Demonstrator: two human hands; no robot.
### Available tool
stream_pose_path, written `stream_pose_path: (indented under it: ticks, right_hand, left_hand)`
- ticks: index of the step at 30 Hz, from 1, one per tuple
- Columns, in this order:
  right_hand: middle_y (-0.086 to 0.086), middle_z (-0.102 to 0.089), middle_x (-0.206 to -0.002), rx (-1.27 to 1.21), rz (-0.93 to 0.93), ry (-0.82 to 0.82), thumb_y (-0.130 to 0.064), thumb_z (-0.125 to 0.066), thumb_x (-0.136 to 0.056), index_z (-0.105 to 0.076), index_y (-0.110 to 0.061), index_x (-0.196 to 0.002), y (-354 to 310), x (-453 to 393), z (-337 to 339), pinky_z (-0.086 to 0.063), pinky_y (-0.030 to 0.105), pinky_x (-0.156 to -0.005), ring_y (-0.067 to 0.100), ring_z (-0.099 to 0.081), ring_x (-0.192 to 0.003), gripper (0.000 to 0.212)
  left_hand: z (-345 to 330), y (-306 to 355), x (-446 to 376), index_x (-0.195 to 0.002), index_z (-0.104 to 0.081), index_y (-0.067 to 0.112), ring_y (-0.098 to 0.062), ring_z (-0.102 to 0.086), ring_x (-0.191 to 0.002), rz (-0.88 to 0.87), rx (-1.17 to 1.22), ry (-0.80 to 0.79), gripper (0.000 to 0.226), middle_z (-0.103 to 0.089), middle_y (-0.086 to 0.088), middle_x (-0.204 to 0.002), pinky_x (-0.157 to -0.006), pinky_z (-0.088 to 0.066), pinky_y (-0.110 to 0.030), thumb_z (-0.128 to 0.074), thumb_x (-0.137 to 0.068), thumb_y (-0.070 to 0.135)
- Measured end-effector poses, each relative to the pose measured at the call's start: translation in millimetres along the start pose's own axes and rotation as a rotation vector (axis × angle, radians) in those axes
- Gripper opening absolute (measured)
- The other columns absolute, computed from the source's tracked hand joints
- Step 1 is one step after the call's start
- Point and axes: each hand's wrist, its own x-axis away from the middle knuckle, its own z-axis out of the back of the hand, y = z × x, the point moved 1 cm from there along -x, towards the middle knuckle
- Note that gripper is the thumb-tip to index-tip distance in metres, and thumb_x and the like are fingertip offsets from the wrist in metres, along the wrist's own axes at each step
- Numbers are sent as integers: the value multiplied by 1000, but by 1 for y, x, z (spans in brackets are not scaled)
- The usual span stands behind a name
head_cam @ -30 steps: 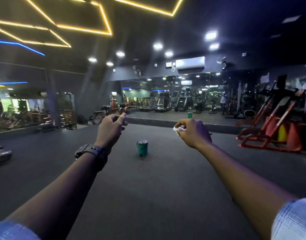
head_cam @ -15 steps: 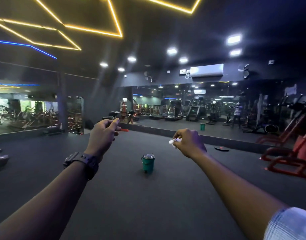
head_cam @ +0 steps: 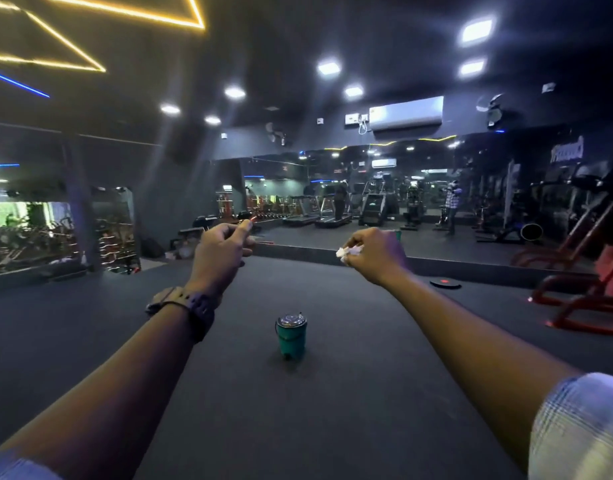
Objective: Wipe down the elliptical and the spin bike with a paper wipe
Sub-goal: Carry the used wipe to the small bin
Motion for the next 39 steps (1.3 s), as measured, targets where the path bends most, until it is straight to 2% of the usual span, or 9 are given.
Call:
stream_pose_path:
  ticks: [3,7,10,17,20,24,28,33,39]
  right_hand:
    - [2,-74,-91,-31,19,44,-27,-74,-76,-76,-24,-91,26,-72,-51,-48,24,-69,22,-67,-87,15]
    - [6,-69,-94,-95,18,82,-20,-74,-72,-76,-24,-89,57,-182,-133,-51,26,-70,22,-64,-84,18]
    - [6,-68,-96,-136,-2,71,-19,-76,-71,-75,-24,-89,70,-253,-196,-49,26,-71,22,-63,-85,19]
    - [-1,-72,-94,-88,39,40,-26,-73,-74,-73,-28,-93,86,-390,-359,-39,23,-61,17,-60,-79,19]
    - [-2,-71,-94,-47,3,21,-29,-73,-76,-72,-27,-97,99,-444,-424,-41,25,-62,15,-56,-77,22]
    - [0,-72,-96,13,-53,-61,-31,-73,-73,-72,-27,-97,116,-521,-497,-52,30,-66,20,-64,-83,24]
    - [1,-72,-91,23,-92,-72,-27,-73,-74,-73,-25,-94,132,-598,-550,-43,25,-61,19,-61,-77,20]
    - [0,-71,-92,4,-102,-70,-29,-76,-74,-73,-23,-95,175,-688,-648,-47,25,-62,17,-62,-79,22]
    - [1,-72,-95,-67,-214,-116,-35,-72,-72,-72,-24,-99,244,-779,-791,-57,37,-73,21,-65,-84,30]
  left_hand:
    - [-26,-47,-66,-90,-66,14,-22,-66,-80,-6,0,-8,26,-73,-10,-91,-82,-56,-52,-56,-97,37]
    - [-50,-115,-163,-100,-66,5,-22,-65,-82,41,-39,19,35,-72,-9,-91,-67,-51,-34,-53,-100,38]
    - [-57,-163,-231,-95,-63,9,-16,-62,-74,76,-46,59,29,-69,-4,-85,-64,-48,-29,-52,-100,35]
    - [-60,-304,-394,-99,-64,9,-17,-61,-76,87,-32,97,32,-70,-6,-89,-65,-49,-30,-53,-99,39]
    - [-69,-367,-470,-92,-64,14,-15,-62,-76,87,-48,77,30,-72,-7,-92,-68,-50,-31,-53,-99,40]
    - [-84,-436,-574,-89,-65,13,-15,-63,-77,118,-45,21,33,-72,-4,-89,-68,-51,-31,-52,-99,43]
    - [-106,-487,-664,-93,-65,15,-15,-65,-79,124,-36,-7,33,-72,-4,-92,-70,-52,-32,-51,-99,44]
    - [-146,-577,-763,-100,-65,12,-16,-66,-83,127,-36,-65,35,-72,-6,-95,-71,-52,-31,-50,-99,44]
    - [-191,-705,-870,-94,-63,15,-18,-64,-80,220,-43,-112,31,-71,-7,-94,-71,-51,-33,-51,-100,43]
